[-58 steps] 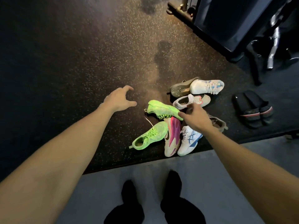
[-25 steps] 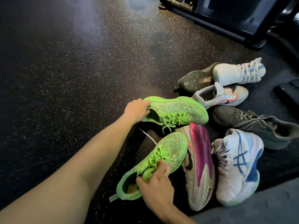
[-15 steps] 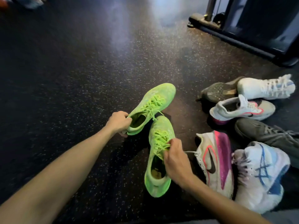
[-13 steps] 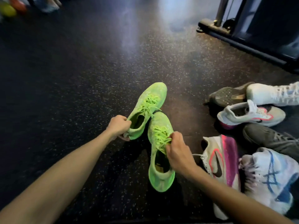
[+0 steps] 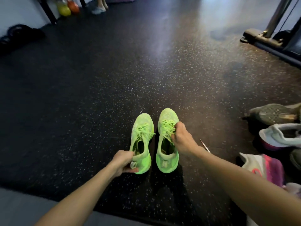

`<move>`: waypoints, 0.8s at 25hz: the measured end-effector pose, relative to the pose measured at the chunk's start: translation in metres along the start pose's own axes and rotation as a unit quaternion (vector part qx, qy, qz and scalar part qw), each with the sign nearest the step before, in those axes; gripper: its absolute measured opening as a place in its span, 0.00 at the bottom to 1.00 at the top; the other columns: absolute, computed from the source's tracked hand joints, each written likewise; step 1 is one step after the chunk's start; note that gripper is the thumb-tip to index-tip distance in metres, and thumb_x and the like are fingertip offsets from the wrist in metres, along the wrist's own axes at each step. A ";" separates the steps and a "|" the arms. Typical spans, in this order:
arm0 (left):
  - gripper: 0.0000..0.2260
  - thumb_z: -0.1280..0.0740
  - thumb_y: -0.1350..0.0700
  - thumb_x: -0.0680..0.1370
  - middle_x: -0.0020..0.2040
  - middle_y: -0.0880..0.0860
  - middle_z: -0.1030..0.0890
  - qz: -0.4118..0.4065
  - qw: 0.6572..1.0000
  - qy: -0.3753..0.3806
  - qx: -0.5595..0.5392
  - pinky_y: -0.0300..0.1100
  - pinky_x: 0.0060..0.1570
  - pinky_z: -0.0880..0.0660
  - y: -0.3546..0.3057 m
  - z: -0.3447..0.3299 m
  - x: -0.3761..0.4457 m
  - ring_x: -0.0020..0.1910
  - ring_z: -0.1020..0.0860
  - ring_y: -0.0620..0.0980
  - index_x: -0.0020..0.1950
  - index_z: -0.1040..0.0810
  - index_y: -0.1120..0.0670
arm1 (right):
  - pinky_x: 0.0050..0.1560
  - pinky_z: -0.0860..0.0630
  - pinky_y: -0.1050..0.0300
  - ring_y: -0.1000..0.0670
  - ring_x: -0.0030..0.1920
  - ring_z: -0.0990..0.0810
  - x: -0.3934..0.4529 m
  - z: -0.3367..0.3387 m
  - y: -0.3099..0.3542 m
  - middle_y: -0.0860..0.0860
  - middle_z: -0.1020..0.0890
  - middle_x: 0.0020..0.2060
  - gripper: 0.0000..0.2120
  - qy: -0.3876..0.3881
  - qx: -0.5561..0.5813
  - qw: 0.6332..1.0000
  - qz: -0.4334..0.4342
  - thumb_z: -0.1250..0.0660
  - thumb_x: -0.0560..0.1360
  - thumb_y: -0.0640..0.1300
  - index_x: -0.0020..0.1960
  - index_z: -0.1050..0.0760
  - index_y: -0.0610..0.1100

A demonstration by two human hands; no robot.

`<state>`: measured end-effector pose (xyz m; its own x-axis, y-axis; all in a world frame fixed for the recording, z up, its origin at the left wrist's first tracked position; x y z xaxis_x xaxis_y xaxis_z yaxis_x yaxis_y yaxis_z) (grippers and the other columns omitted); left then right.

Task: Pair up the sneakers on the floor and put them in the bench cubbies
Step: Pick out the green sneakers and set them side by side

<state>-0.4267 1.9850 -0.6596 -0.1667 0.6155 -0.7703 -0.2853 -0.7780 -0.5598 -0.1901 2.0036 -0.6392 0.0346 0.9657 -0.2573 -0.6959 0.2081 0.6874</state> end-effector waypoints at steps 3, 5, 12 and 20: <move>0.08 0.35 0.62 0.78 0.43 0.62 0.17 -0.003 1.000 0.006 0.020 0.43 0.28 0.21 0.009 -0.002 0.009 0.33 0.17 0.55 0.49 0.19 0.66 | 0.51 0.28 0.40 0.37 0.48 0.26 0.004 -0.021 -0.003 0.44 0.31 0.51 0.07 0.017 -0.007 1.000 -0.010 0.44 0.79 0.44 0.53 0.41 0.44; 0.10 0.37 0.61 0.79 0.46 0.62 0.18 -0.005 1.000 0.008 0.030 0.44 0.30 0.20 0.012 -0.005 0.014 0.35 0.17 0.56 0.51 0.20 0.66 | 0.51 0.28 0.40 0.36 0.49 0.26 0.004 -0.032 -0.005 0.43 0.32 0.52 0.06 0.031 -0.026 0.999 0.003 0.44 0.80 0.43 0.53 0.41 0.43; 0.17 0.36 0.46 0.78 0.45 0.57 0.17 -0.014 0.977 0.009 0.213 0.46 0.35 0.17 0.011 -0.002 0.016 0.33 0.15 0.55 0.53 0.21 0.60 | 0.48 0.30 0.49 0.38 0.50 0.25 0.002 -0.047 -0.012 0.42 0.33 0.60 0.16 0.067 -0.089 0.993 0.048 0.44 0.80 0.45 0.65 0.41 0.41; 0.20 0.43 0.33 0.74 0.41 0.51 0.21 -0.292 0.813 -0.199 0.464 0.47 0.42 0.23 -0.081 0.000 0.002 0.39 0.22 0.53 0.43 0.28 0.50 | 0.60 0.28 0.45 0.45 0.57 0.23 -0.010 0.021 -0.023 0.47 0.26 0.65 0.27 0.021 -0.001 0.999 -0.040 0.45 0.74 0.60 0.70 0.42 0.52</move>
<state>-0.4039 2.0492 -0.6163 0.0125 0.9812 -0.1928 -0.9831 -0.0231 -0.1815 -0.1598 1.9925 -0.6380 0.0593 0.9385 -0.3401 -0.6940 0.2837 0.6617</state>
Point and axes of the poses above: each hand's wrist, its own x-axis towards the middle knuckle, its own z-axis out of the back of the hand, y = z × x, the point moved 4 cm from there along x, towards the middle knuckle
